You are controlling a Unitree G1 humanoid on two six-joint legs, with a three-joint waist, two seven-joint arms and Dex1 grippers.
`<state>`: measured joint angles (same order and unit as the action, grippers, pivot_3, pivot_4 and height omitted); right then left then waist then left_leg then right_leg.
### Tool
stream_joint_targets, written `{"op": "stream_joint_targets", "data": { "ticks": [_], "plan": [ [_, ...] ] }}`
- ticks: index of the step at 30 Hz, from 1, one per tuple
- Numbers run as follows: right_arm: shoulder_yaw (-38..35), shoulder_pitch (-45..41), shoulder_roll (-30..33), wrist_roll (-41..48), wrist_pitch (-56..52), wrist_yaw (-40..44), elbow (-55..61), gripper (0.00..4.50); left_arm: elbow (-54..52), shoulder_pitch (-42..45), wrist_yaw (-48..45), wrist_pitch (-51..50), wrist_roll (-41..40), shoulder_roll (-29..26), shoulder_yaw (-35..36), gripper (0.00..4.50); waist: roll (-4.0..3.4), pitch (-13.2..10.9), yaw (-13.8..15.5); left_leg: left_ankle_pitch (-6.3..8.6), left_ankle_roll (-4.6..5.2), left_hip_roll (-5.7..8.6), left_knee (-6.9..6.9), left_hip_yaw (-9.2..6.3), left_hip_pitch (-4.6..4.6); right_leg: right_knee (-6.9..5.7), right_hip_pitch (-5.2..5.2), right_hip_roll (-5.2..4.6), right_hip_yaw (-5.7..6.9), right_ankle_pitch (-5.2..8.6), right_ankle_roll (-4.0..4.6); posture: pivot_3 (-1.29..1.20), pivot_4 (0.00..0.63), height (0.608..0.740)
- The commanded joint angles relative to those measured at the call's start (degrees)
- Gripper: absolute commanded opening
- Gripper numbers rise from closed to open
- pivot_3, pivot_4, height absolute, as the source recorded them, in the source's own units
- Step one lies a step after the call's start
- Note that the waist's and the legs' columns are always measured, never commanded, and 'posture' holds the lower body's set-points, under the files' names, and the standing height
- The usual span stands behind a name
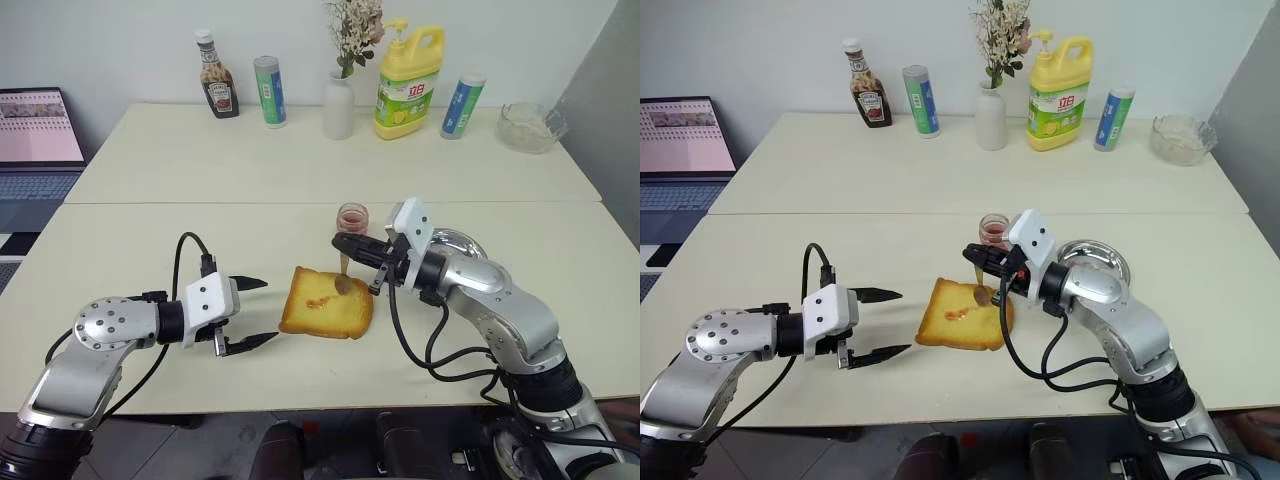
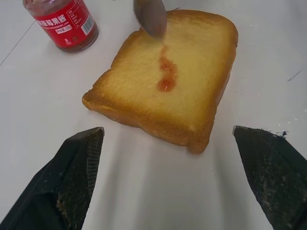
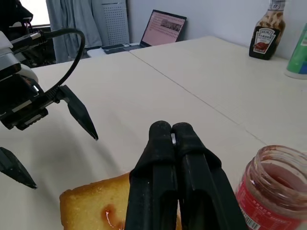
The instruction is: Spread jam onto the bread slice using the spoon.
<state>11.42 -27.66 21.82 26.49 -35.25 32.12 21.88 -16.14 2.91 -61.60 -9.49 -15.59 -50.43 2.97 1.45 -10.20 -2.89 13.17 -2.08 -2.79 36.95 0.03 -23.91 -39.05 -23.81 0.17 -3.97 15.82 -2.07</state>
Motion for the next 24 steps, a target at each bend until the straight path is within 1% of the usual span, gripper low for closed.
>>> {"op": "stream_joint_targets", "data": {
  "ticks": [1, 4, 8, 13, 17, 21, 24],
  "plan": [
    [-7.5, 0.7, -3.2, 6.1, -4.4, -4.6, 2.8, 0.02, -1.3, 1.2, 0.4, 0.2, -0.4, 0.0, 0.6, 4.5, 0.01, 0.0, 0.0, 0.0, 0.0, 0.0, 0.01, -0.01, 0.0, 0.0, 0.01, 0.0, 0.0, 0.0, 0.0, 0.0, 0.15, 0.74],
    [-13.3, 2.1, -7.8, 12.6, -10.8, -10.7, 2.6, 0.02, -1.2, 1.4, 0.5, -0.2, -0.6, 0.1, 0.7, 4.5, 0.02, 0.0, 0.0, 0.0, 0.0, 0.0, 0.0, -0.02, 0.01, 0.0, 0.04, 0.0, 0.01, 0.0, 0.0, 0.0, 0.15, 0.74],
    [-20.4, 6.2, -16.7, 24.0, -19.2, -21.6, 2.0, 0.02, -1.2, 2.3, 0.6, -1.4, -1.4, 0.2, 0.9, 4.5, 0.04, 0.0, 0.0, 0.0, 0.0, -0.02, -0.01, -0.05, 0.01, -0.02, 0.05, 0.0, 0.02, -0.01, 0.01, 0.0, 0.15, 0.74],
    [-22.5, 9.7, -23.7, 31.0, -22.8, -29.3, 1.4, 0.02, -1.2, 3.9, 0.4, -3.1, -2.5, 0.1, 1.2, 4.5, 0.05, 0.0, -0.2, 0.0, 0.0, -0.01, -0.01, 0.0, 0.02, -0.04, 0.03, 0.0, -0.02, -0.01, 0.01, 0.0, 0.15, 0.74],
    [-21.9, 10.7, -27.5, 30.1, -21.3, -32.3, -2.2, 0.02, -0.7, 4.7, -0.2, -3.1, -2.6, 0.0, 0.7, 4.5, 0.05, 0.0, -0.2, 0.0, 0.0, -0.01, -0.01, -0.03, 0.03, -0.03, 0.04, 0.01, 0.0, 0.0, 0.0, 0.0, 0.15, 0.74],
    [-21.6, 9.7, -30.8, 29.2, -19.3, -34.0, -7.2, 0.02, -0.3, 5.5, -0.9, -3.3, -2.6, 0.0, 0.3, 4.5, 0.05, 0.0, -0.2, 0.0, 0.0, 0.0, -0.01, 0.0, 0.02, -0.01, 0.04, 0.0, -0.01, 0.0, 0.0, 0.0, 0.15, 0.74],
    [-20.9, 8.8, -31.6, 28.9, -17.4, -34.1, -9.9, 0.02, -0.4, 6.1, -1.4, -3.7, -2.8, -0.1, -0.1, 4.5, 0.04, 0.0, -0.3, 0.0, 0.0, -0.01, -0.01, -0.01, 0.03, -0.03, 0.04, 0.01, 0.0, 0.0, 0.0, 0.0, 0.15, 0.74]
  ]
}}
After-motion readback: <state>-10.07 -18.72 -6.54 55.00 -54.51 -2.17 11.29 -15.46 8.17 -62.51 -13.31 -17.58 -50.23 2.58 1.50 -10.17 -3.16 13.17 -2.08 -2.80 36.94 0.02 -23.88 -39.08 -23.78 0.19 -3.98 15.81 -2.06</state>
